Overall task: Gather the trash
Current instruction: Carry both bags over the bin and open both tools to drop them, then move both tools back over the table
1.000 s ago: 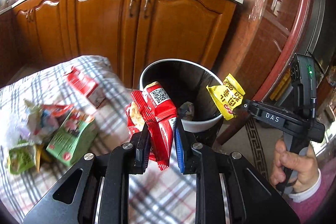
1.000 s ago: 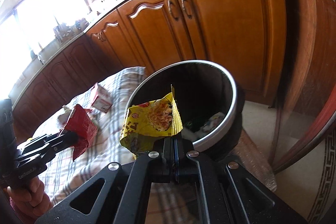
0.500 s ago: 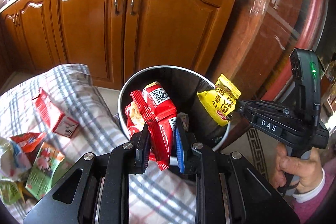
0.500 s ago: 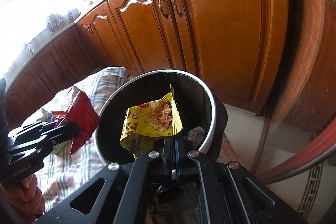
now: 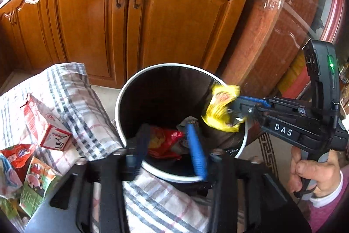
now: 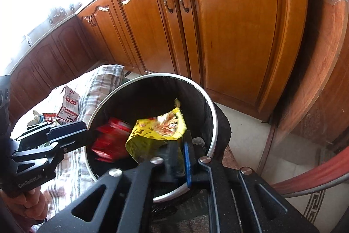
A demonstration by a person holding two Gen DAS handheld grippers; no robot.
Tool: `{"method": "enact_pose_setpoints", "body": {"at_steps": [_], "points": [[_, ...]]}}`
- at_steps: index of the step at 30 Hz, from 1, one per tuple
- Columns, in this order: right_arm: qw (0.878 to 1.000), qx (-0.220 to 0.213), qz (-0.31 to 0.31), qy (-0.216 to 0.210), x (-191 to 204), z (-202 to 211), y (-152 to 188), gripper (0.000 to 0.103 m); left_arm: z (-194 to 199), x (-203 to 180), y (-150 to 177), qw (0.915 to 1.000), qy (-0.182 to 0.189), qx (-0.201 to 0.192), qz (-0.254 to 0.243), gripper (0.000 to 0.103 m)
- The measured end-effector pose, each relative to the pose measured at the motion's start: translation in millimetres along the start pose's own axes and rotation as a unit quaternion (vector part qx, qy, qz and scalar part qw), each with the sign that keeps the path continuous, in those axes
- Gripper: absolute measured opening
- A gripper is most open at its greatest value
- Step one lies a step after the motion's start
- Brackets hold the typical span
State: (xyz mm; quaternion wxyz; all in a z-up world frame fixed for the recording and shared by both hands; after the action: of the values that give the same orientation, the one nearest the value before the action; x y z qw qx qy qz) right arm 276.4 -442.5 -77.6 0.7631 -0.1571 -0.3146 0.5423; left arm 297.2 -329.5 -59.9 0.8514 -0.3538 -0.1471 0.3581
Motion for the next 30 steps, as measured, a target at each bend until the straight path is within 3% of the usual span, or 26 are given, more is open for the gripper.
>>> {"method": "enact_pose_setpoints", "body": {"at_steps": [1,3,8,13,16,19,30], "points": [[1.000,0.001,0.000,-0.002,0,0,1,0.028,3,1,1,1.0000,-0.002,-0.002,0.000,0.055],[1.000,0.000,-0.001,-0.004,1,1,3,0.040,9,3,4,1.0000,-0.006,-0.006,0.002,0.057],[1.000,-0.004,-0.009,-0.013,2,8,8,0.044,26,9,18,0.9997,-0.010,-0.009,0.019,0.066],[0.999,-0.021,-0.020,-0.036,11,26,16,0.073,50,16,41,0.9989,-0.026,-0.018,0.034,0.073],[0.998,-0.030,-0.024,-0.049,20,35,26,0.084,65,21,59,0.9982,-0.033,-0.021,0.045,0.074],[0.997,-0.033,-0.031,-0.066,32,43,39,0.088,78,29,79,0.9971,-0.044,-0.020,0.059,0.075],[0.993,-0.014,-0.049,-0.110,75,49,87,0.089,131,71,145,0.9885,-0.085,-0.021,0.123,0.075]]}}
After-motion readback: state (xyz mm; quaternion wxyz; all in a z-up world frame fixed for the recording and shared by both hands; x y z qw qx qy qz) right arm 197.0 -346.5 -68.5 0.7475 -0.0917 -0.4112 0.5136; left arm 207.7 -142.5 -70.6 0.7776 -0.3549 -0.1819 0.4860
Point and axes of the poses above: each gripper's, at about its wrist camera, not at the fingertips, and z roughly against the way its jaws point, x to its left, y to its underside, the point moved 7 cm from there along -z, roughly the way its jaws point, and after that the axes turned 15 degrees about -z, right-handed, at the moved point
